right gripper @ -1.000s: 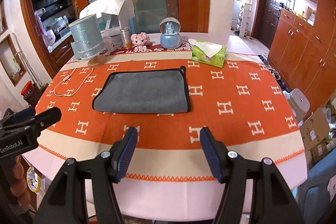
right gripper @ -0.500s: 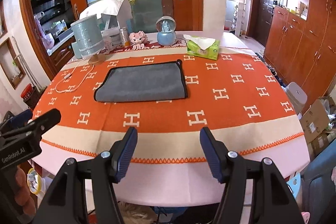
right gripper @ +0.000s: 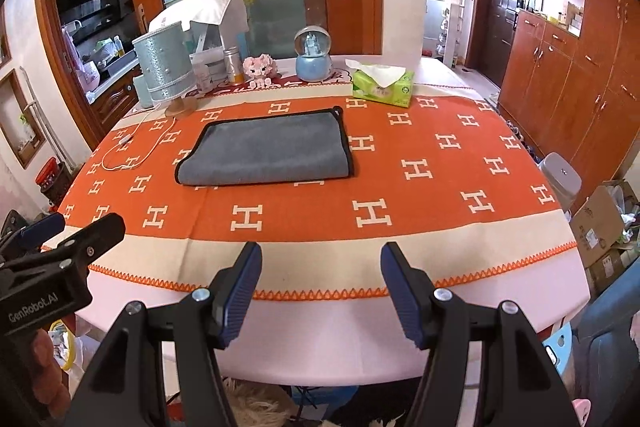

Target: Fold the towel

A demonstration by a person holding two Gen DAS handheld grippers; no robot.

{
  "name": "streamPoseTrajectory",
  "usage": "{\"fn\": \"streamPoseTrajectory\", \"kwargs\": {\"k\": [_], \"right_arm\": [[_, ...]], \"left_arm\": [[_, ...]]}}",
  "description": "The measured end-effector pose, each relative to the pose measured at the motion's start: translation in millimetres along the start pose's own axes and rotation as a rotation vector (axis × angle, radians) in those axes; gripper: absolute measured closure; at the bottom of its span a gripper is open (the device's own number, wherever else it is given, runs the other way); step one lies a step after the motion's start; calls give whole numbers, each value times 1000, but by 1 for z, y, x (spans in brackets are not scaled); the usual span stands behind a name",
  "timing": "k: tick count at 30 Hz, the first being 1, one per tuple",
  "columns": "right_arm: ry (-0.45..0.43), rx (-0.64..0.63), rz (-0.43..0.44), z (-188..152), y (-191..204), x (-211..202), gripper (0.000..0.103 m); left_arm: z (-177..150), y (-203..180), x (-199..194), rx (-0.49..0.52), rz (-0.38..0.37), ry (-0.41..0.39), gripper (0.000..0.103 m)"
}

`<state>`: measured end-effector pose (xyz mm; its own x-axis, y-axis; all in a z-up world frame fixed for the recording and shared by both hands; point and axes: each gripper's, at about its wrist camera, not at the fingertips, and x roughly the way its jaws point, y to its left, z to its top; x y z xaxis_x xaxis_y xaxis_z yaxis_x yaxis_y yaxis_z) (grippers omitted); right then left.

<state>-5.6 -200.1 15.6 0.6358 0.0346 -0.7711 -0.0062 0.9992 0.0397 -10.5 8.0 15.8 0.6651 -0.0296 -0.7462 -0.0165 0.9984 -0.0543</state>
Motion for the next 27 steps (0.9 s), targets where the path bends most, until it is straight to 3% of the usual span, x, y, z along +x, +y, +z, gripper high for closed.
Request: {"fn": "streamPoseTrajectory", "kwargs": {"k": [27], "right_arm": [[5, -10, 30, 0, 6, 7, 41]], "left_arm": [[3, 0, 1, 20, 17, -13, 1]]}}
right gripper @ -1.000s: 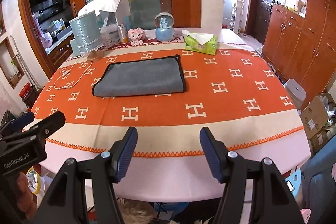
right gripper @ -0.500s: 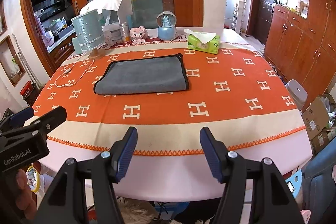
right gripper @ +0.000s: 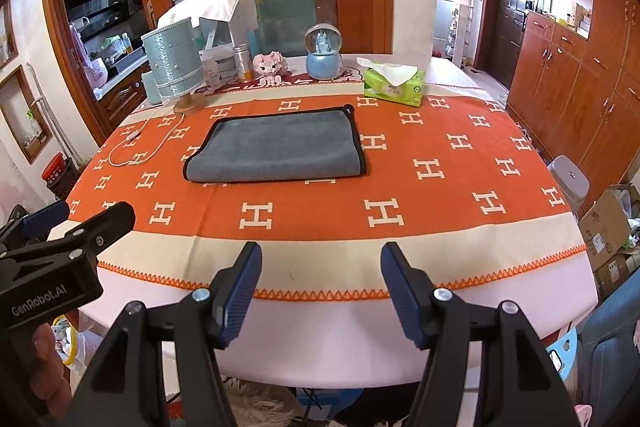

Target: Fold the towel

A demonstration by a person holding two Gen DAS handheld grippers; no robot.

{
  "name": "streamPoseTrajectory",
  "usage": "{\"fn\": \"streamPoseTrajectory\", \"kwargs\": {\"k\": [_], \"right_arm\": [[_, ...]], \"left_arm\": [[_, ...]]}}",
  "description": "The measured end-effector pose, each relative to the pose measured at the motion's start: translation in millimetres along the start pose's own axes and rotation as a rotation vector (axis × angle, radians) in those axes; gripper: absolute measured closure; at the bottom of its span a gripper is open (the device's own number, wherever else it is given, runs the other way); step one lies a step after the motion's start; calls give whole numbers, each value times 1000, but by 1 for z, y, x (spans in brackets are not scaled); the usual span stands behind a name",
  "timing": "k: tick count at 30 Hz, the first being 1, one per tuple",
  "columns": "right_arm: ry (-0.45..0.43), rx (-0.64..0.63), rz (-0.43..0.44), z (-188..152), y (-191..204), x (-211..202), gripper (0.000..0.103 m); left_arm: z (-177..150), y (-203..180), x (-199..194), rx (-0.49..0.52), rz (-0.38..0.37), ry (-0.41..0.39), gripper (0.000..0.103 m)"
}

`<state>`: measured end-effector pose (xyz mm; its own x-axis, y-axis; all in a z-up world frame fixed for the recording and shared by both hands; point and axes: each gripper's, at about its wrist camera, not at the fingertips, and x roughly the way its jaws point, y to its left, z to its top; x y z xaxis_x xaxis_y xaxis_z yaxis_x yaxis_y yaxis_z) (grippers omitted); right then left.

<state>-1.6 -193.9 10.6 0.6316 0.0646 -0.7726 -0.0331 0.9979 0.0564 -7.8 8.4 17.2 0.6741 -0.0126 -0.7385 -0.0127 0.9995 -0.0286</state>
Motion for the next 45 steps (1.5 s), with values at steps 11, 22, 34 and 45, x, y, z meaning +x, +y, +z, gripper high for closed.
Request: {"fn": "streamPoseTrajectory", "kwargs": {"k": [11, 22, 34, 45], "right_arm": [[-3, 0, 4, 2, 0, 0, 41], [2, -2, 7, 2, 0, 1, 41], [2, -3, 6, 2, 0, 2, 41], [7, -2, 8, 1, 1, 3, 41]], "left_arm": [[1, 0, 0, 2, -2, -5, 1], [1, -1, 0, 2, 0, -5, 1], [1, -2, 1, 2, 1, -5, 1], [2, -3, 1, 2, 1, -5, 1]]}}
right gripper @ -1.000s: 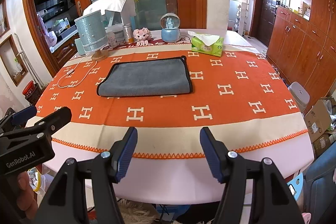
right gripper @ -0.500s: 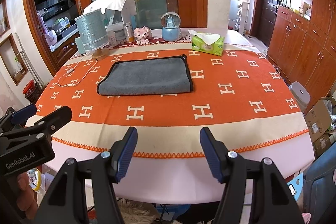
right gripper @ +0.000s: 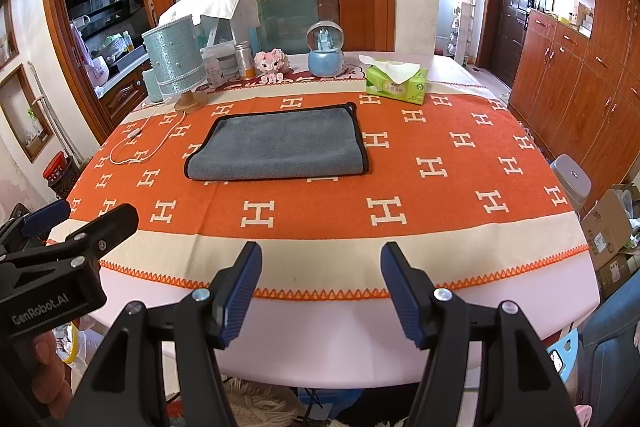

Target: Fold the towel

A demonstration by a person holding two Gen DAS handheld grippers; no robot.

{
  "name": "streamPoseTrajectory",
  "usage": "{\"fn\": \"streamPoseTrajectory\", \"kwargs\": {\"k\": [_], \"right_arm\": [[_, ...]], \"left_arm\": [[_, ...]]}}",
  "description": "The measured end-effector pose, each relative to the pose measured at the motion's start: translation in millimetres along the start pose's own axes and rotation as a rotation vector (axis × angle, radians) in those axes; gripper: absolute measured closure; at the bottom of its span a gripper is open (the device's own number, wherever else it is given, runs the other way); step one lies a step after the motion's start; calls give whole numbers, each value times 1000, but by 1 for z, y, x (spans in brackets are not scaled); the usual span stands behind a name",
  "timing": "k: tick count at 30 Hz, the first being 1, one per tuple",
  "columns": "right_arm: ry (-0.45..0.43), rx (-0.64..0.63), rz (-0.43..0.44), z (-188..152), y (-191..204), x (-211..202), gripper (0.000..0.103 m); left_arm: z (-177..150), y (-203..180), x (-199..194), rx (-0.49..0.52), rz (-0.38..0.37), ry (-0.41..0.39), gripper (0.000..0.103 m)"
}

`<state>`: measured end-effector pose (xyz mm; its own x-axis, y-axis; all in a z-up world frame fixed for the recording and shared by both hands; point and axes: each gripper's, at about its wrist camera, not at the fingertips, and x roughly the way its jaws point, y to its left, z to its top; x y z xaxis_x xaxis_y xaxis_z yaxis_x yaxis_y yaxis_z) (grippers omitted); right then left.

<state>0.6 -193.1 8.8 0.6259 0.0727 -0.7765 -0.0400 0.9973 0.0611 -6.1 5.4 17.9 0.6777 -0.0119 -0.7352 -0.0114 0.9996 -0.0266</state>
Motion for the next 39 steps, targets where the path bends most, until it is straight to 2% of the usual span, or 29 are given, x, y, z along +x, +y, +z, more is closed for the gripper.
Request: {"fn": "streamPoseTrajectory", "kwargs": {"k": [39], "right_arm": [[20, 13, -1, -5, 0, 5, 41]], "left_arm": [[-7, 0, 0, 14, -3, 1, 1]]}}
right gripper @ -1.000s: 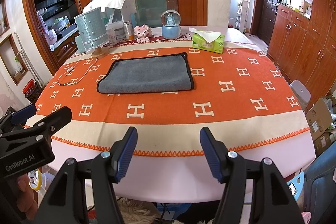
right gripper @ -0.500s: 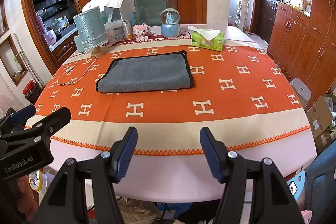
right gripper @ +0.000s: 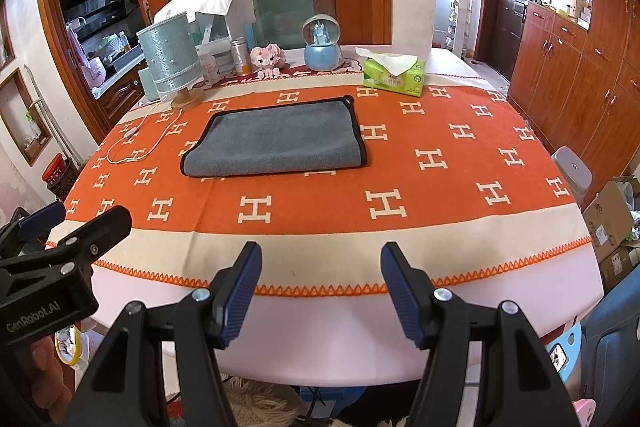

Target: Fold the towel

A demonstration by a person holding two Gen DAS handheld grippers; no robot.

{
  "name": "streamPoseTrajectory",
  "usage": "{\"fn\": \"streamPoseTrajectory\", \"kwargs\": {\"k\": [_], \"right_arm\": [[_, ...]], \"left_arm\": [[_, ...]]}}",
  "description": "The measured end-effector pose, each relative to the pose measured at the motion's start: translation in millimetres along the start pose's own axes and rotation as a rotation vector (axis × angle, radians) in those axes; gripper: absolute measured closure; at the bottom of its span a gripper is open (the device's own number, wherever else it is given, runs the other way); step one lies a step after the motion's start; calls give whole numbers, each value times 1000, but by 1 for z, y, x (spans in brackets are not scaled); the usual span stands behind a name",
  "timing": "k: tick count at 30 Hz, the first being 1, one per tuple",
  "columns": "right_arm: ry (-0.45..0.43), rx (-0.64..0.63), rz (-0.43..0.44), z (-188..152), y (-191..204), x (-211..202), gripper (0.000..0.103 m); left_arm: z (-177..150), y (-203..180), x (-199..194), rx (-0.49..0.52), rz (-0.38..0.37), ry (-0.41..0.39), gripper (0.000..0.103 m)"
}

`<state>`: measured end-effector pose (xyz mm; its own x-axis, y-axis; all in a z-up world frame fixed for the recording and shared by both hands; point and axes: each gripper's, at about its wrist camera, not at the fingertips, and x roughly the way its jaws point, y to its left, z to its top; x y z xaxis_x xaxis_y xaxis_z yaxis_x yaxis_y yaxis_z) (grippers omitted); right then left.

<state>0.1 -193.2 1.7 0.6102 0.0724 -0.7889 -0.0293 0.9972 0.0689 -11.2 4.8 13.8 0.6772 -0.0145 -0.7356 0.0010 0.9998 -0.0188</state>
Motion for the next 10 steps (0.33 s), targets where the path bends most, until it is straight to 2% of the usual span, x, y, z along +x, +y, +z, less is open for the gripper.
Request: {"fn": "streamPoseTrajectory", "kwargs": {"k": [10], "right_arm": [[5, 3, 0, 1, 0, 1, 41]], "left_arm": [[0, 0, 0, -1, 2, 2, 1]]}}
